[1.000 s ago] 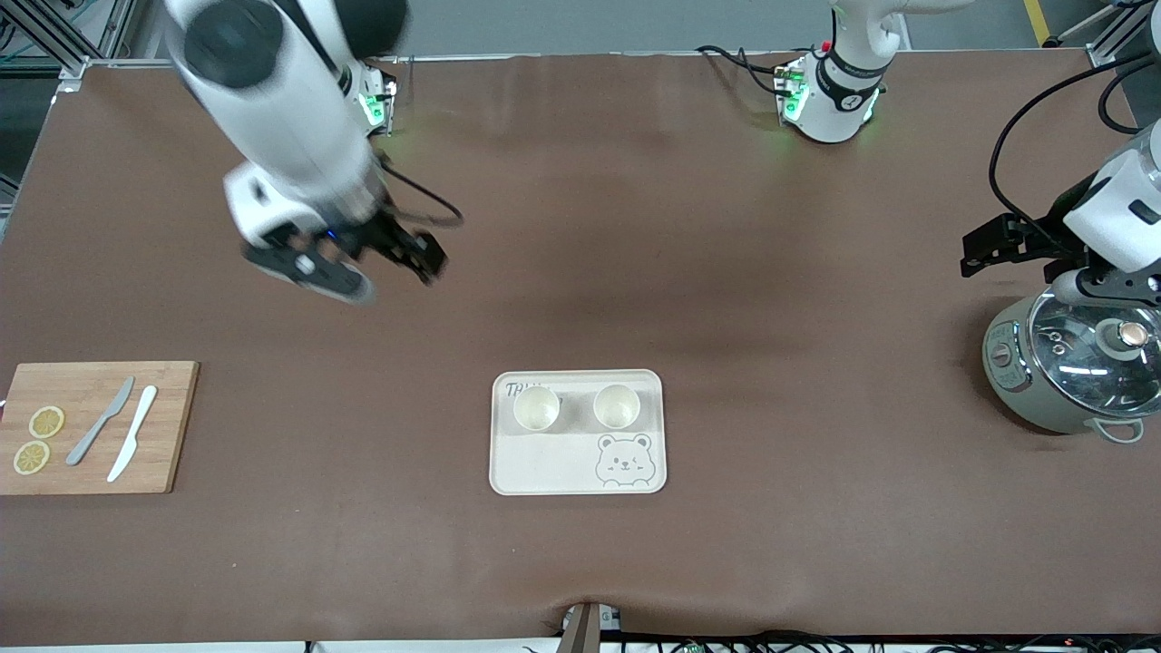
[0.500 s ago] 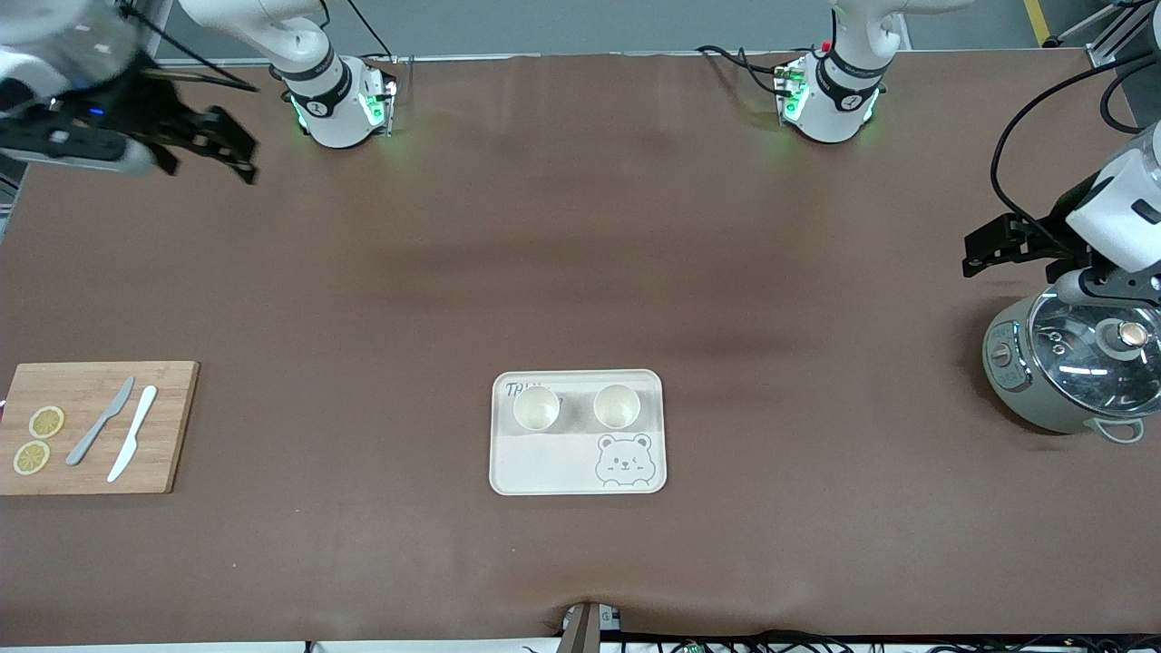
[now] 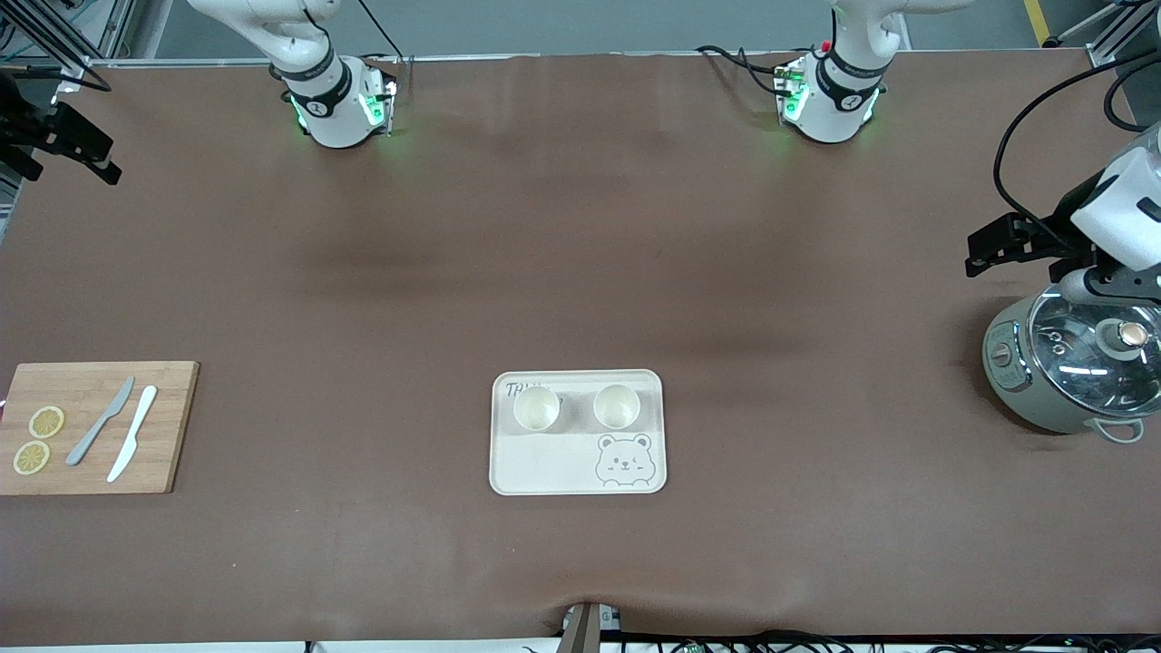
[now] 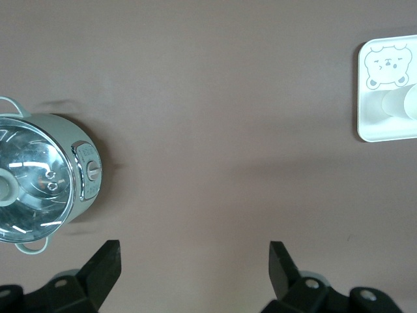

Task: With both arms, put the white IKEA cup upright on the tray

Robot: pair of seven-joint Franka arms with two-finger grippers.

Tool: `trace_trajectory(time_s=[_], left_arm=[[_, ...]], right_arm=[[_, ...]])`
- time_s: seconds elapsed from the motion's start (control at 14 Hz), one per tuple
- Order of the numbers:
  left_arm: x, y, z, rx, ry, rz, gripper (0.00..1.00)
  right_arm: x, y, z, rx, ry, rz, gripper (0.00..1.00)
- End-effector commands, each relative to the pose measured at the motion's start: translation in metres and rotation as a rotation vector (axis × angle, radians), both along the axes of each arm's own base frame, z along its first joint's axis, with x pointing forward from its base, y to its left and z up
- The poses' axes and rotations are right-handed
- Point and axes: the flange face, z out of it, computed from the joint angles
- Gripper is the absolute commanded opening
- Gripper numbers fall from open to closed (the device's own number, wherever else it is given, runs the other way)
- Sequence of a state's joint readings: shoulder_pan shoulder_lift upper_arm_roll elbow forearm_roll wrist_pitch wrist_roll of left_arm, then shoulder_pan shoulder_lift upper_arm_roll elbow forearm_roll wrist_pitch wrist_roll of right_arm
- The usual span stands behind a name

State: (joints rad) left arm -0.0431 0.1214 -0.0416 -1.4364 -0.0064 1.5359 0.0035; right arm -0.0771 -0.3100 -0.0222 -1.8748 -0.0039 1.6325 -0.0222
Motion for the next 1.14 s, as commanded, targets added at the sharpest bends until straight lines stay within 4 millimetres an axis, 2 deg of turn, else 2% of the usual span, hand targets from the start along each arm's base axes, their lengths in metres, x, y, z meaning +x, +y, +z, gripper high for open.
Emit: trace_trajectory(time_s=[0.0,0.21,0.64,0.79,0.86,1.07], left_arm=[[-0.001,-0.004,0.007,0.021,-0.025,-0.008,1.00],[-0.001,-0.004,0.007,0.020,-0.027,-0.006,1.00],[-0.001,-0.003,0.008,0.021,-0.027,-0.006,1.00],[-0.001,-0.003,0.008,0.021,-0.027,-0.006,1.00],[-0.001,-0.003,0.007,0.021,-0.025,-0.006,1.00],[-0.001,-0.002,0.007,0.021,-0.027,-0.003,1.00]], right_arm=[[0.012,0.003,0.003,0.013,0.007,-0.025,1.00],[0.034,0.000,0.011,0.002,-0.008,-0.020,1.00],[0.040,-0.019,0.017,-0.004,-0.019,-0.045,1.00],[0.048,-0.036,0.012,-0.001,-0.003,-0.082,1.00],[0.050,-0.041,0.017,-0.001,-0.013,-0.094,1.00],[0.049,-0.045,0.018,0.000,-0.004,-0.096,1.00]])
